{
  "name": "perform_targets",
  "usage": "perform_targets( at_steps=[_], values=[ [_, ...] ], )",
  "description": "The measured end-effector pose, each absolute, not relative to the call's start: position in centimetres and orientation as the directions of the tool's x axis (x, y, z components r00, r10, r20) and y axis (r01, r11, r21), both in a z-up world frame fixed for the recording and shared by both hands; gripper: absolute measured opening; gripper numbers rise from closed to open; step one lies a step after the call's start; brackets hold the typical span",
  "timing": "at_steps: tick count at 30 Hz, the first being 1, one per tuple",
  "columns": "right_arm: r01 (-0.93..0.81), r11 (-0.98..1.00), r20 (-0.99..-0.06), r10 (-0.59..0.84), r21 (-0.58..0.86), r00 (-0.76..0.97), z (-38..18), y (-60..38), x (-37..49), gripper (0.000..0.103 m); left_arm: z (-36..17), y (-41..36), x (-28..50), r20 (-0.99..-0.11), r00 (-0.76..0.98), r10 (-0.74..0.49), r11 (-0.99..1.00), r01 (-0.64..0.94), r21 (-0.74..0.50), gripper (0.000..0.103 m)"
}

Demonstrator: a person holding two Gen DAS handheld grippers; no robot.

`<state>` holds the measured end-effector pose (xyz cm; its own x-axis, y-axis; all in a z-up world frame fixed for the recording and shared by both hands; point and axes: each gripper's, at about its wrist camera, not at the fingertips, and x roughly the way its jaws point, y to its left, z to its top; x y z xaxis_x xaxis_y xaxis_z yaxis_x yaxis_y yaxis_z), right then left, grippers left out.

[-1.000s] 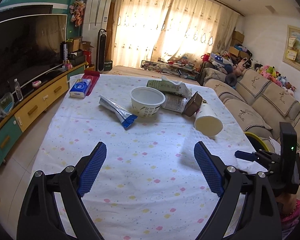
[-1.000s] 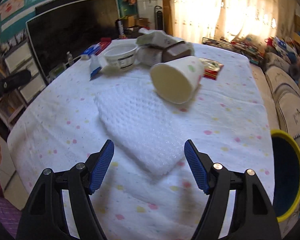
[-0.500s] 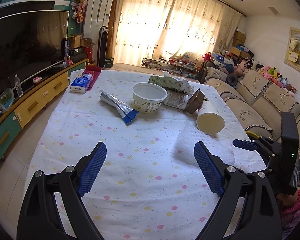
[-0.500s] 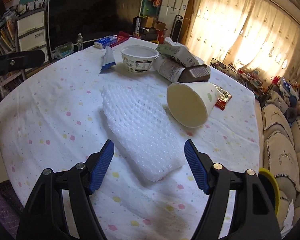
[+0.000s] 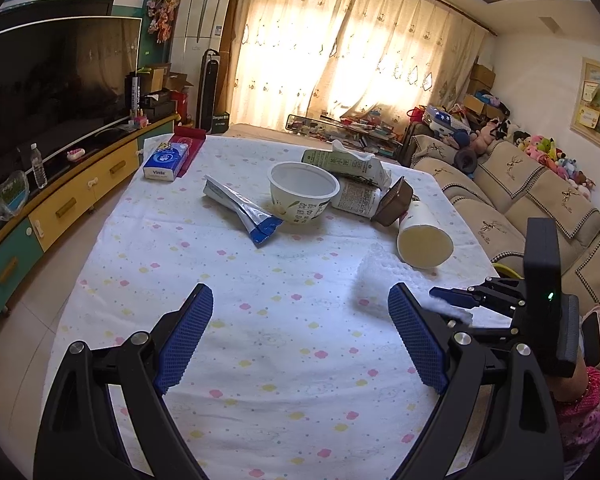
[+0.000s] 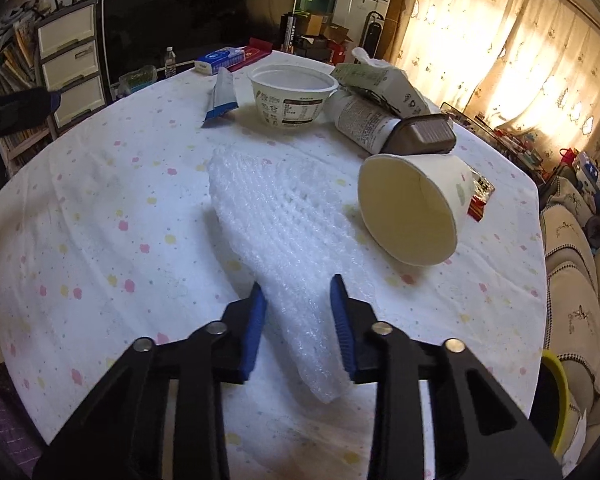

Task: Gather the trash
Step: 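Carry the foam net over the bin and open the right gripper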

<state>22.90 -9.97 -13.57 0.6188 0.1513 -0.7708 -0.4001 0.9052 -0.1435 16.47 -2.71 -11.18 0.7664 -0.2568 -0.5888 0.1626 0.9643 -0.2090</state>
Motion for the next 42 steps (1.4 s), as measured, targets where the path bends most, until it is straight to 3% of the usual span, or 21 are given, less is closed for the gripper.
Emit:
perform_targets(
  at_steps=[6,13,22,31,37,41,42],
  values=[
    [-0.398,0.917,-0.737,0.284,0.023,0.613,-11.6,-11.9,21.5,0.013,-11.4,-2.9,16.6,-0.59,0.765,-0.259,0.964,0.167,-0.206,0.088],
    [-0.318,0.942,-0.672,0.306,0.109,0.674,-9.4,-15.4,19.1,0.013,-11.5,-3.4,16.6,-0.593,0.763,-0.259,0.965,0.177,-0.194,0.088],
    [-0.011,0.99,-0.631,0.096,0.137,0.77,-8.8,-25.7,15.9,0.013,-11.6,-5.1,16.9,-0.606,0.748,-0.27,0.963,0.204,-0.177,0.088],
    [0.29,0.946,-0.66,-0.128,0.142,0.74,-11.3,-35.2,13.3,0.013,-11.3,-7.6,17.6,-0.618,0.732,-0.287,0.957,0.247,-0.152,0.088],
    [0.391,0.909,-0.702,-0.183,0.146,0.688,-13.9,-38.7,13.3,0.014,-11.3,-9.8,18.0,-0.63,0.717,-0.297,0.951,0.282,-0.128,0.088],
    [0.42,0.897,-0.718,-0.2,0.14,0.667,-15.1,-39.5,13.7,0.021,-11.4,-11.3,18.7,-0.645,0.698,-0.311,0.944,0.307,-0.123,0.088],
    [0.422,0.895,-0.717,-0.2,0.143,0.667,-15.2,-39.7,13.7,0.033,-11.5,-11.7,18.9,-0.649,0.693,-0.313,0.942,0.313,-0.12,0.088]
  ],
)
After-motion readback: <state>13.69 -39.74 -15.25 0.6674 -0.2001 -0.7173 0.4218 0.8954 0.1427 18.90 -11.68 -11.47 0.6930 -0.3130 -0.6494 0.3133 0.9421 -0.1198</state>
